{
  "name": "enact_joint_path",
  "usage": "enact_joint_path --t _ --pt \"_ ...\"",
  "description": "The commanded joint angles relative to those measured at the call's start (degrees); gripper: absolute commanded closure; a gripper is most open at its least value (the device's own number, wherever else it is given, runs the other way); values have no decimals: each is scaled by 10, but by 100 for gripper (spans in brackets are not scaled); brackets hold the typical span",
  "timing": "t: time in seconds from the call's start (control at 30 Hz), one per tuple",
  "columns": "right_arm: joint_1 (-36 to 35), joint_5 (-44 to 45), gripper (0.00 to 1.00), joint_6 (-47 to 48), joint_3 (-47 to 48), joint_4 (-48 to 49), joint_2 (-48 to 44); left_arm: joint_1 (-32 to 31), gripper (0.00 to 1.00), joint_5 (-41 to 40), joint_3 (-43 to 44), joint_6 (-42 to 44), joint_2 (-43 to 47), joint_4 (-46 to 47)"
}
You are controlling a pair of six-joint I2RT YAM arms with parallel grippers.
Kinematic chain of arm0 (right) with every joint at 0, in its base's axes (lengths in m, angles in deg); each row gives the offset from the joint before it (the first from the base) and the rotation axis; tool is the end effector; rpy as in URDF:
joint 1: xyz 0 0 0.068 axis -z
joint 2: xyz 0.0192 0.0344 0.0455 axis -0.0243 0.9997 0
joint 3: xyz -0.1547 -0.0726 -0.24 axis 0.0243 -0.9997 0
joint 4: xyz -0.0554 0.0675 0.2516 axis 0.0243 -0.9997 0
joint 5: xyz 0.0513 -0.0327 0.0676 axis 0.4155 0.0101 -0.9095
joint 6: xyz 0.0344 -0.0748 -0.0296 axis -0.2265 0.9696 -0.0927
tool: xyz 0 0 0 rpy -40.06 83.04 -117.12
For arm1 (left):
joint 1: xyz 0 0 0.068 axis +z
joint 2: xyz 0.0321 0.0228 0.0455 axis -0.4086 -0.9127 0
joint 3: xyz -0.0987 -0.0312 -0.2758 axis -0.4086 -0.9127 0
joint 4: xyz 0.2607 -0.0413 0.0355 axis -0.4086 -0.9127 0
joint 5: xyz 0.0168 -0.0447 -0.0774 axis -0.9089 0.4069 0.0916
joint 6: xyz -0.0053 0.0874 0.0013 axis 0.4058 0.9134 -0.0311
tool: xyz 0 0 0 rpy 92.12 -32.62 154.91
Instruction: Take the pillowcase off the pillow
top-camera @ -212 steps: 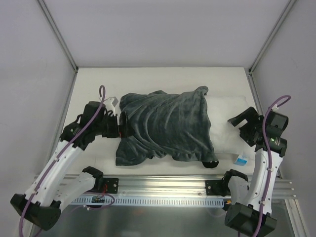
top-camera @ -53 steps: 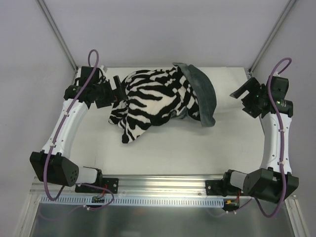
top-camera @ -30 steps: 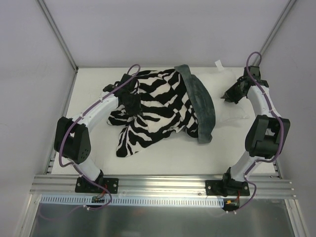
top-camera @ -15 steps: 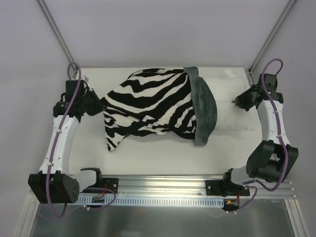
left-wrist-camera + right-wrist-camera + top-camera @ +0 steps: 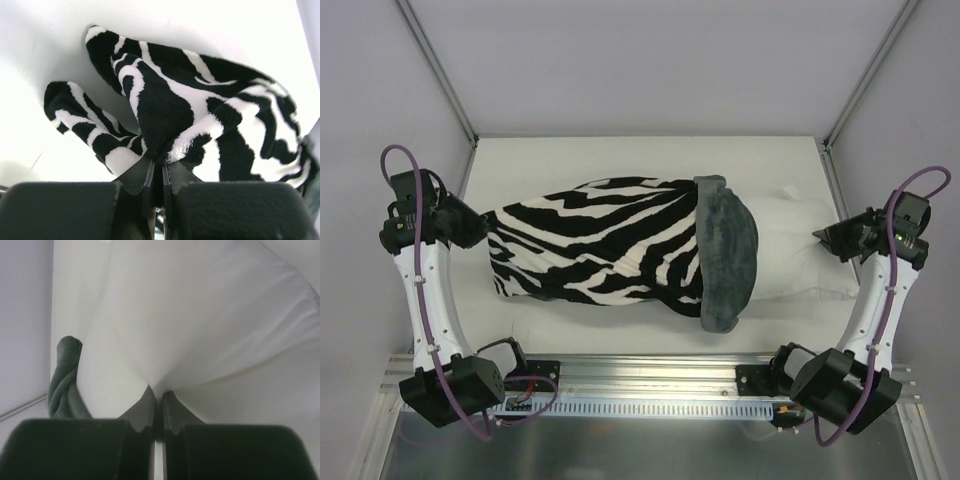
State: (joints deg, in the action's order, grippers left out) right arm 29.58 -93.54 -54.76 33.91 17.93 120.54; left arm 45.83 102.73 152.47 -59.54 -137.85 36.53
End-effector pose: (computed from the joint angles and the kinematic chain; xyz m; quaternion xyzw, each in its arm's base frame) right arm 0.2284 -0.0975 0.3353 0.3675 0.8360 0.1251 0.3878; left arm 0.2274 0.0696 0.3648 -0.3699 0.8367 -0.1512 0.3746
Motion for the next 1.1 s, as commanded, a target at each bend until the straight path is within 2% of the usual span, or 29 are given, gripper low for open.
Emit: enact_joint_path --t 0.0,0.17,0.27,0.33,0.37,0.4,0.43,0.47,0.5,0.53,0.57,0.63,0.67,0.7,0.8,0.83,0.9,0.97,1.0,1.07 --pt "36 47 99 9 0 71 -35 60 100 -99 30 -53 34 30" --pt "36 46 99 15 -26 71 -46 61 100 -132 24 -76 48 31" --pt "36 53 99 19 -38 70 -63 61 100 -121 15 -83 42 34" --pt "36 40 99 24 -44 68 -72 61 100 -77 15 -50 13 41" --pt "35 27 99 29 -47 69 -75 61 100 -7 14 -37 1 42" --pt "35 14 99 38 -49 69 -76 59 100 30 13 -21 -8 42" --pt "34 -3 99 41 -55 69 -85 51 93 45 11 -7 -11 43" --pt "34 -6 86 45 -57 68 -92 18 80 25 7 -3 -5 46" --pt "33 -11 66 53 -61 71 -101 -6 34 3 7 9 11 48" --pt "32 -12 27 60 -60 71 -119 -31 14 -17 9 18 16 52" --pt "28 -12 15 66 -56 69 -127 -78 3 -41 17 24 18 52" --pt "14 -5 2 85 -32 43 -134 -121 1 -49 28 37 12 52" --pt "4 2 0 90 -21 33 -135 -142 1 -56 31 39 6 52" --pt "-22 26 0 97 -10 17 -135 -188 1 -79 34 39 -7 52" --pt "-84 103 0 130 39 -12 -115 -255 1 -106 51 33 -41 52" --pt "-132 124 0 147 54 -22 -103 -265 1 -109 56 29 -69 52" --pt "-200 161 0 176 130 -56 -40 -294 1 -117 92 21 -118 52" --pt "-242 202 0 189 165 -78 12 -315 1 -109 118 19 -151 52" --pt "-273 236 3 193 178 -93 60 -325 1 -110 130 18 -185 52" --pt "-281 247 4 192 194 -100 100 -355 1 -111 164 18 -216 52"
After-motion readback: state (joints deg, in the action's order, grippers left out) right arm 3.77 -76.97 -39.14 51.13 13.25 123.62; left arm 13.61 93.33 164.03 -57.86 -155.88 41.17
